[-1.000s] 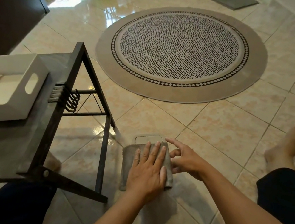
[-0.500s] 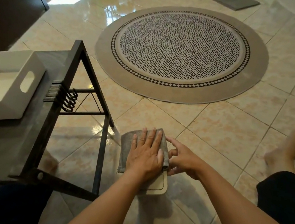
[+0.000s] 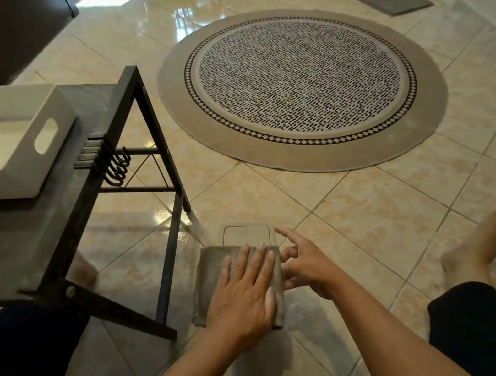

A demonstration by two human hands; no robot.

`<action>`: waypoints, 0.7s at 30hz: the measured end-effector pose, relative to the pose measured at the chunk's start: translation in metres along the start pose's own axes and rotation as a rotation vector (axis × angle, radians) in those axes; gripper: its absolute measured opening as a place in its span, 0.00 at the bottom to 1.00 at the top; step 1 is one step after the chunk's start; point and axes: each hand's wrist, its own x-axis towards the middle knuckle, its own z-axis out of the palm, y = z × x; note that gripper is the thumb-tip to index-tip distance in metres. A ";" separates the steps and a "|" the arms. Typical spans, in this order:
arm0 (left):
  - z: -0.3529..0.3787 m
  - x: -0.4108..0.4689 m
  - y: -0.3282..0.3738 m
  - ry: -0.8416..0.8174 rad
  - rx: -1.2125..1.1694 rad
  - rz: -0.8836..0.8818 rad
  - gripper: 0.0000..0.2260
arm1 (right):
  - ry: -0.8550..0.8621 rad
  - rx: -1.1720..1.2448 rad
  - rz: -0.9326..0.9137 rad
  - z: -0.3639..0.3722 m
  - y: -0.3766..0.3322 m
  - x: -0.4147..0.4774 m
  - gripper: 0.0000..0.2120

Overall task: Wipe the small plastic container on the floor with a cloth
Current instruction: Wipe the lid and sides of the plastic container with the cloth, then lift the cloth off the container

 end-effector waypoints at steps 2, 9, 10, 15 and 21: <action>-0.005 0.020 0.001 0.002 0.006 -0.013 0.29 | -0.004 -0.020 0.000 -0.001 -0.001 0.001 0.43; -0.027 0.071 -0.014 0.056 -0.108 -0.031 0.29 | 0.031 0.001 -0.019 -0.005 -0.006 0.005 0.44; -0.030 0.072 -0.020 0.136 -0.198 -0.086 0.30 | 0.037 0.010 -0.013 -0.007 -0.008 0.007 0.44; -0.040 0.065 -0.064 0.004 -1.018 -0.675 0.36 | 0.049 0.010 0.031 -0.017 -0.017 0.013 0.45; -0.049 0.056 -0.067 0.137 -1.008 -0.585 0.12 | 0.106 0.008 0.026 -0.014 -0.020 0.014 0.42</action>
